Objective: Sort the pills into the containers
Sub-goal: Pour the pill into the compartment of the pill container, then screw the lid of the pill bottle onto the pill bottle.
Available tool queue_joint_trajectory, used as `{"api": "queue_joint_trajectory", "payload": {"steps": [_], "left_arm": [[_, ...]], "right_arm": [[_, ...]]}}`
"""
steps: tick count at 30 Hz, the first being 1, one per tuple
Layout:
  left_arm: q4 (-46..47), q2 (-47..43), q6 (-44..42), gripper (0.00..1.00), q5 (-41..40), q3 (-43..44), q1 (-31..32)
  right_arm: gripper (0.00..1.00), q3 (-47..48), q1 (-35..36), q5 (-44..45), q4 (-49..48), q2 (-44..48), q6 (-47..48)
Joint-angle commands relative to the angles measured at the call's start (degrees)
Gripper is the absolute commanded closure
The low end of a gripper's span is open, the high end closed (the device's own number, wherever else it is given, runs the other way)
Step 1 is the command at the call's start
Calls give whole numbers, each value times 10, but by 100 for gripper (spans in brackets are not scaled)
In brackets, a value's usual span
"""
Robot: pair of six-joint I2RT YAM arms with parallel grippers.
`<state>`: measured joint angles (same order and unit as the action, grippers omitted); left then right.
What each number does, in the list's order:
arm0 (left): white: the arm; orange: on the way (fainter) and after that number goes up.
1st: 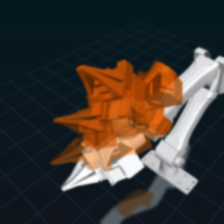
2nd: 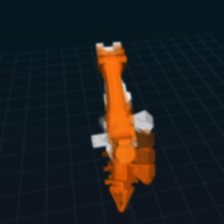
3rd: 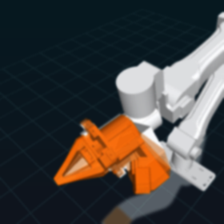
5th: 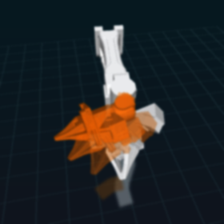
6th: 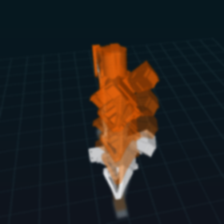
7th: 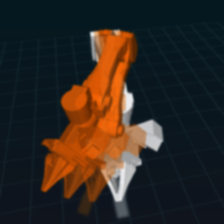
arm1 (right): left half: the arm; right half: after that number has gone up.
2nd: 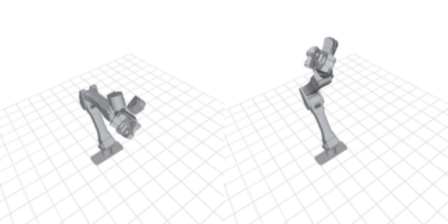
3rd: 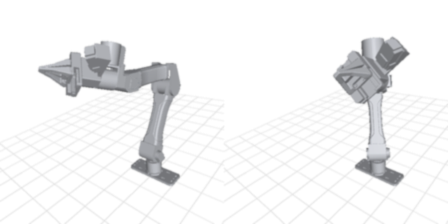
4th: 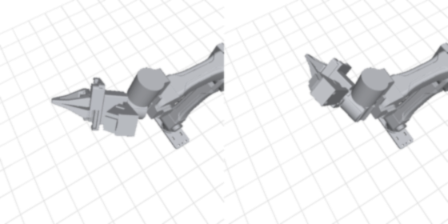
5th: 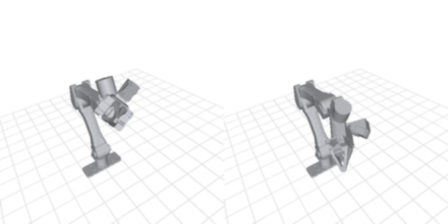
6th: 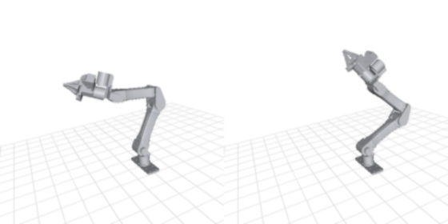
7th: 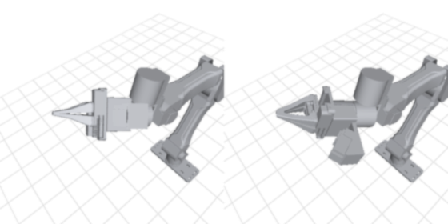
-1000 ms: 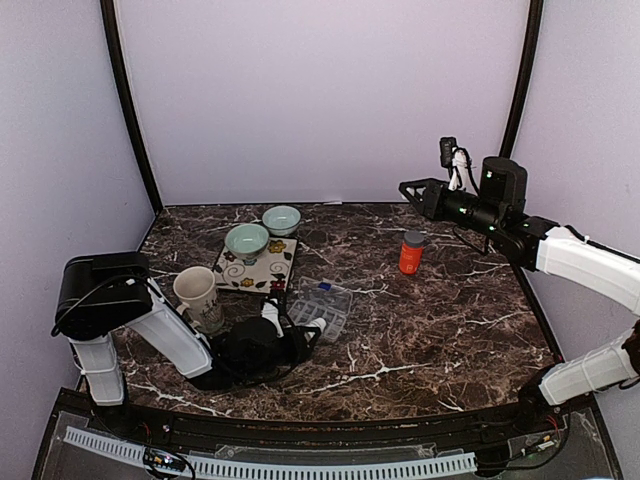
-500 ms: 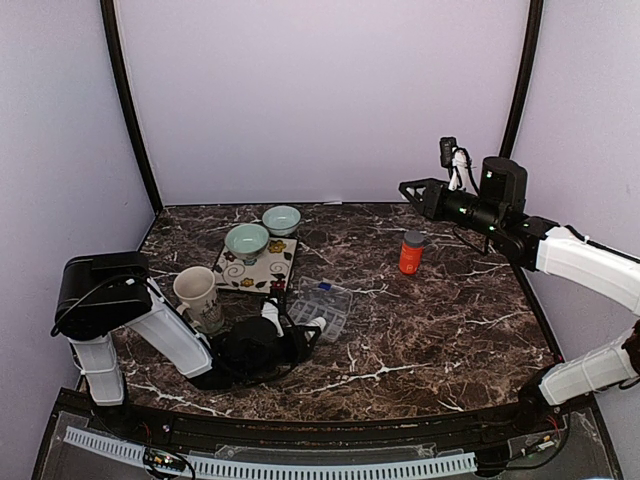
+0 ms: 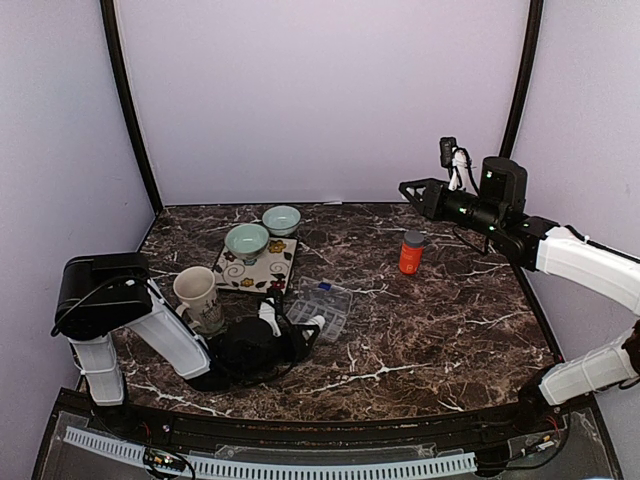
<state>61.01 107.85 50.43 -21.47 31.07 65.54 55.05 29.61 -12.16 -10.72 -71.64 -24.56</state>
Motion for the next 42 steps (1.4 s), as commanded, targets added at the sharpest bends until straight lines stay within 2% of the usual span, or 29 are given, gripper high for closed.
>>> {"api": "queue_joint_trajectory", "payload": {"steps": [1,18,30,42], "left_arm": [[48,-7,5,100,2,-17,6],[132,-9,-1,100,26,-43,7],[137,-70,-26,100,49,-43,8],[193,-117,-53,100,62,-45,8]], "right_arm": [[100,-2,-4,-6,-19,-1,-6],[100,0,-4,-7,-16,5,-10],[100,12,-4,-16,-3,10,-10],[100,30,-3,-38,18,13,-4]]}}
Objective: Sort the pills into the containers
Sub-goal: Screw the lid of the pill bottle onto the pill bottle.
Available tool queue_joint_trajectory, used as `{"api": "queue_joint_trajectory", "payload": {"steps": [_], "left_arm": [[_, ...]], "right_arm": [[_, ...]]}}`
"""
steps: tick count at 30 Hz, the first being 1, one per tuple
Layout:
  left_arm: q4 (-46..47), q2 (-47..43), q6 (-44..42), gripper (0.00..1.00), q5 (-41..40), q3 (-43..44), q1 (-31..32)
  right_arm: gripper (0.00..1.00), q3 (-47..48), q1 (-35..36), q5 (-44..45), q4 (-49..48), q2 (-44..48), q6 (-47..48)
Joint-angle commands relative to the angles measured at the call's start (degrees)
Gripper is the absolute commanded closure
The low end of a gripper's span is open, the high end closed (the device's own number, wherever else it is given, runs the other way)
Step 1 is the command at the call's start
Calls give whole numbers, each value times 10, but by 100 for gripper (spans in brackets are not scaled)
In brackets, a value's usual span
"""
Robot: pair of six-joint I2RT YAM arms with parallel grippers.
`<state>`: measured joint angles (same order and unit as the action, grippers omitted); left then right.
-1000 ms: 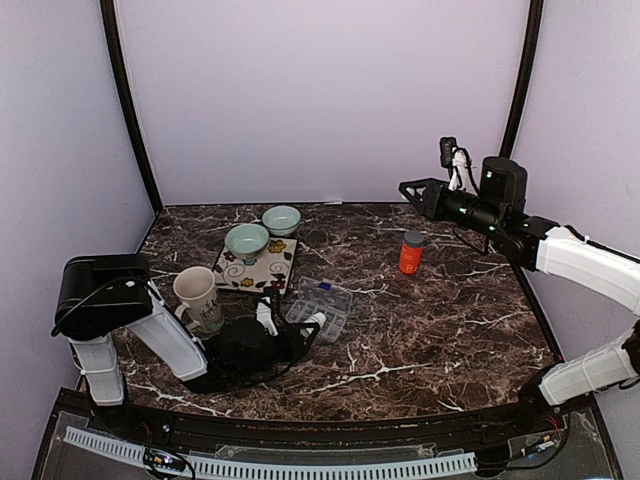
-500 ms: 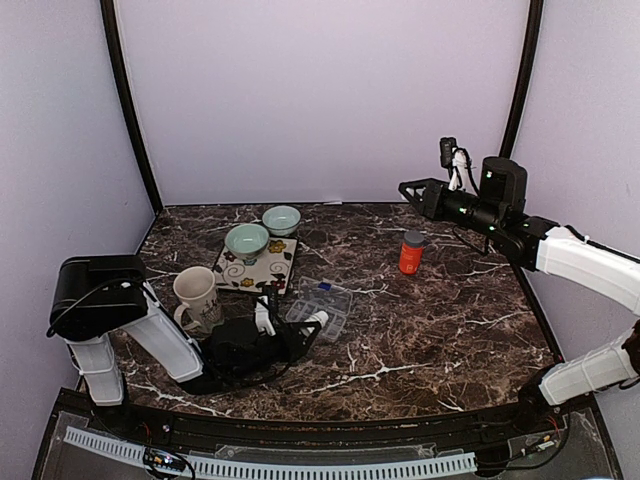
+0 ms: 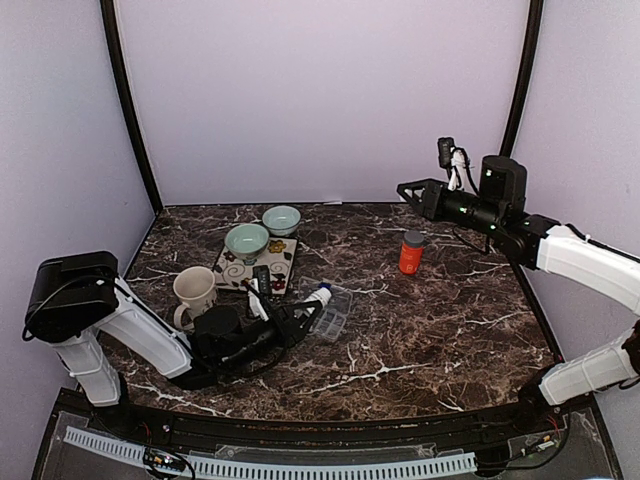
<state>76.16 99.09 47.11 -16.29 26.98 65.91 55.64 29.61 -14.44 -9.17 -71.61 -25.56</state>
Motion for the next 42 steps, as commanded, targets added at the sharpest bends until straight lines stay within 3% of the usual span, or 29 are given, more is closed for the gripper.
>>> {"api": "queue_joint_trajectory", "payload": {"steps": [1,10,21,28,34,42], "left_arm": [[43,-34,-24,100,13,-2,4],[7,-103,-70,100,49,38,-7],[17,-133,-54,100,185,87,-78],[75,-99,31,100,353,129,-155],[206,-11,190,100,492,185,-215],[227,45,260,100,572,250,-240]], "right_arm": [[100,28,-2,-18,6,12,8],[100,85,15,-60,66,-5,19],[100,179,33,-123,174,-24,49],[99,237,47,-168,249,-32,57],[99,270,80,-164,288,-45,61],[98,307,113,-148,332,-67,63]]}}
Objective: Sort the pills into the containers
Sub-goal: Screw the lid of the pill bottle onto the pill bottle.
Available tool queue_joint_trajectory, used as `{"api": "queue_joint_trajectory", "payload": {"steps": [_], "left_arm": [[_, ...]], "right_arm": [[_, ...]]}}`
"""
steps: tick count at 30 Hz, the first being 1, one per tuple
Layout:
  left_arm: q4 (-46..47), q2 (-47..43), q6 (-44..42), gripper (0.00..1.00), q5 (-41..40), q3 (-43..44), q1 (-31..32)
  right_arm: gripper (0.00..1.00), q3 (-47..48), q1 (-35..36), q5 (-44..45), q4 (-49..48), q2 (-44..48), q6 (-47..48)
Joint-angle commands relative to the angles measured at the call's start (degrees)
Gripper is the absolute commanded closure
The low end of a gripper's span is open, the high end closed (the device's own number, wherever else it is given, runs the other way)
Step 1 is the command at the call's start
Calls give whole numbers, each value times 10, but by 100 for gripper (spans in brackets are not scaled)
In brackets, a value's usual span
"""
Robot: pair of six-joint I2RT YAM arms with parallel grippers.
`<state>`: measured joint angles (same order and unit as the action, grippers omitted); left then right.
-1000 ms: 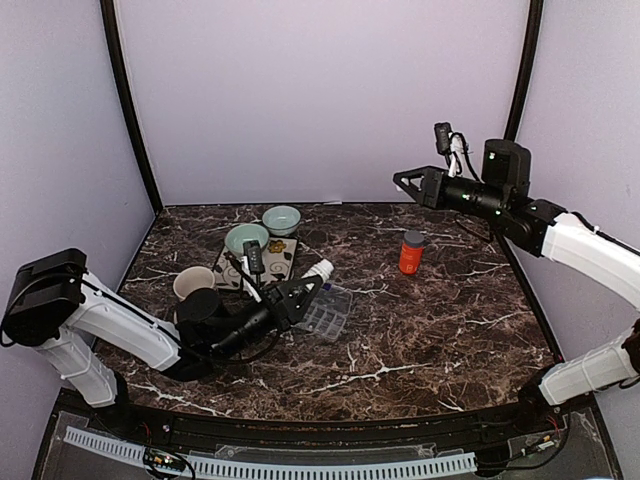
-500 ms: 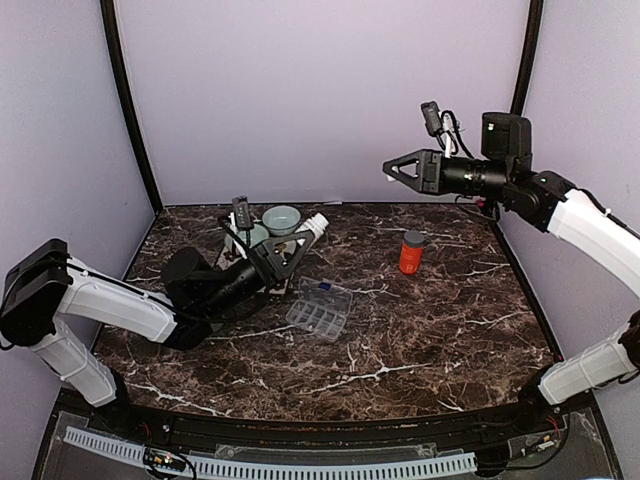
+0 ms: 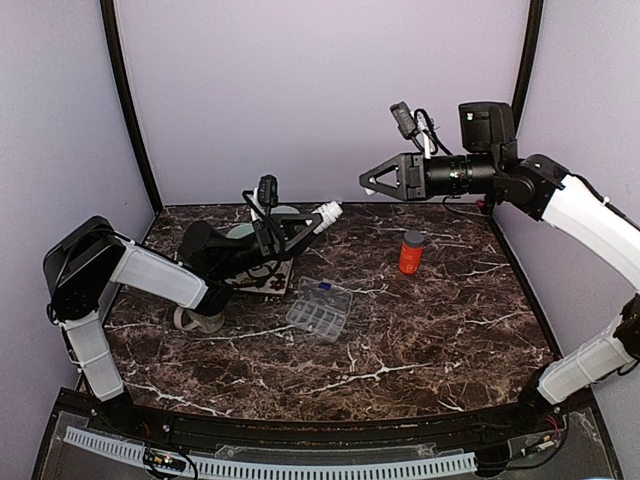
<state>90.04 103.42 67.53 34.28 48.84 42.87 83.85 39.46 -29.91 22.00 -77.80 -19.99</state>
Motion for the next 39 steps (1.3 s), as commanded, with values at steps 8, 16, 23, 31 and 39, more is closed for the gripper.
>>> {"api": "queue_joint_trajectory", "payload": {"steps": [8,16,23,31,39], "left_arm": [[71,21,91,100,134,79,-19],[67,32,118,100,170,98,-30],[61,39,123,100,181,112,-36],[57,53,130,100,191,135,-38],[59,66,140,100,200,153,-41]], "right_arm": [[97,39,28,7,54,-21,13],[97,63,36,-3,69,-44,19],[96,70,39,-14,76,-55,23],[96,71,40,-25,69,-62,20],[96,76,40,-30,65,-71,16]]}}
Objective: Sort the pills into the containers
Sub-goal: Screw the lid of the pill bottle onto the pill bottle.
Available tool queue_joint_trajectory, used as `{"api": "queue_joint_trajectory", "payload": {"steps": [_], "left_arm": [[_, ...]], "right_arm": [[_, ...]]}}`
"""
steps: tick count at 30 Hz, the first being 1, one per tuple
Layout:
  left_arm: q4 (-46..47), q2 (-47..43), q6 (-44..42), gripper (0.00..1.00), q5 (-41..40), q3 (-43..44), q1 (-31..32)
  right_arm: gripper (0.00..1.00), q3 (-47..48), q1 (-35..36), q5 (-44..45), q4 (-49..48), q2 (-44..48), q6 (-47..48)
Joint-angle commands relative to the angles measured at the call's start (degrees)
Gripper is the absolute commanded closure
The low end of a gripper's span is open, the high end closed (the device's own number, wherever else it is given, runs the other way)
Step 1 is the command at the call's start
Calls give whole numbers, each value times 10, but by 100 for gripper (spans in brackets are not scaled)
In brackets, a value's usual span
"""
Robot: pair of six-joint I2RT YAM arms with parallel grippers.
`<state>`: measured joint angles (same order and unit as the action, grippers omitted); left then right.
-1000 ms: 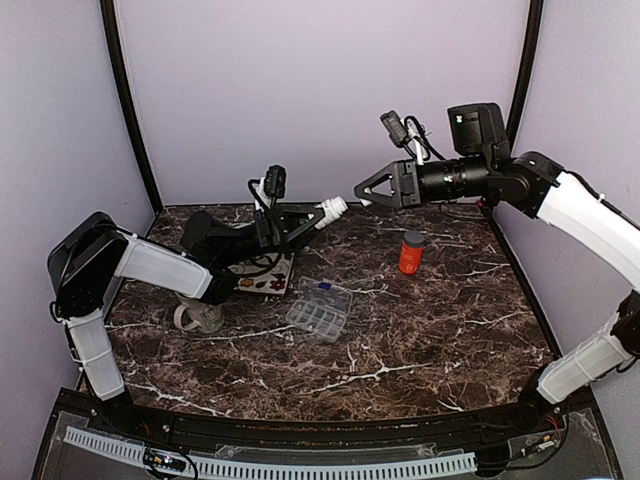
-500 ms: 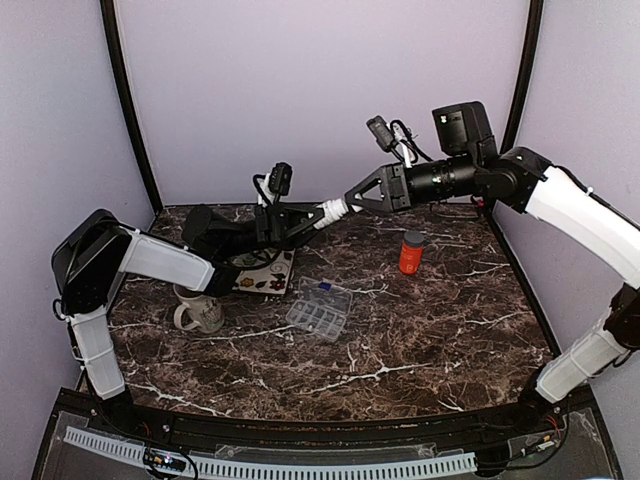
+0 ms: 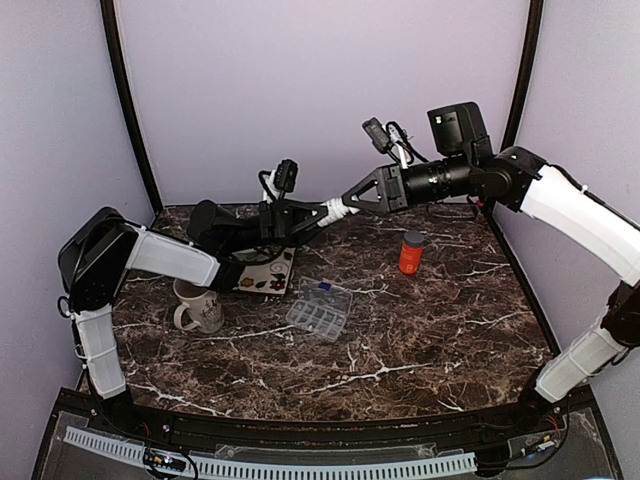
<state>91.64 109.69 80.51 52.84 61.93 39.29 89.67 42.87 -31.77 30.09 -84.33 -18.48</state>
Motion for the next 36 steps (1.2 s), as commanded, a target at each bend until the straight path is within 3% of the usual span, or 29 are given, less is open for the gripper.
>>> {"api": "queue_joint_trajectory", "payload": {"steps": [1,36], "left_arm": [[44,5,12,100,16,25,-5],[65,6,27,100,16,19,-4]], "right_arm": [[96,17,6,-11,-17,-6,0],[96,6,6,27,-55,-5,-14]]}}
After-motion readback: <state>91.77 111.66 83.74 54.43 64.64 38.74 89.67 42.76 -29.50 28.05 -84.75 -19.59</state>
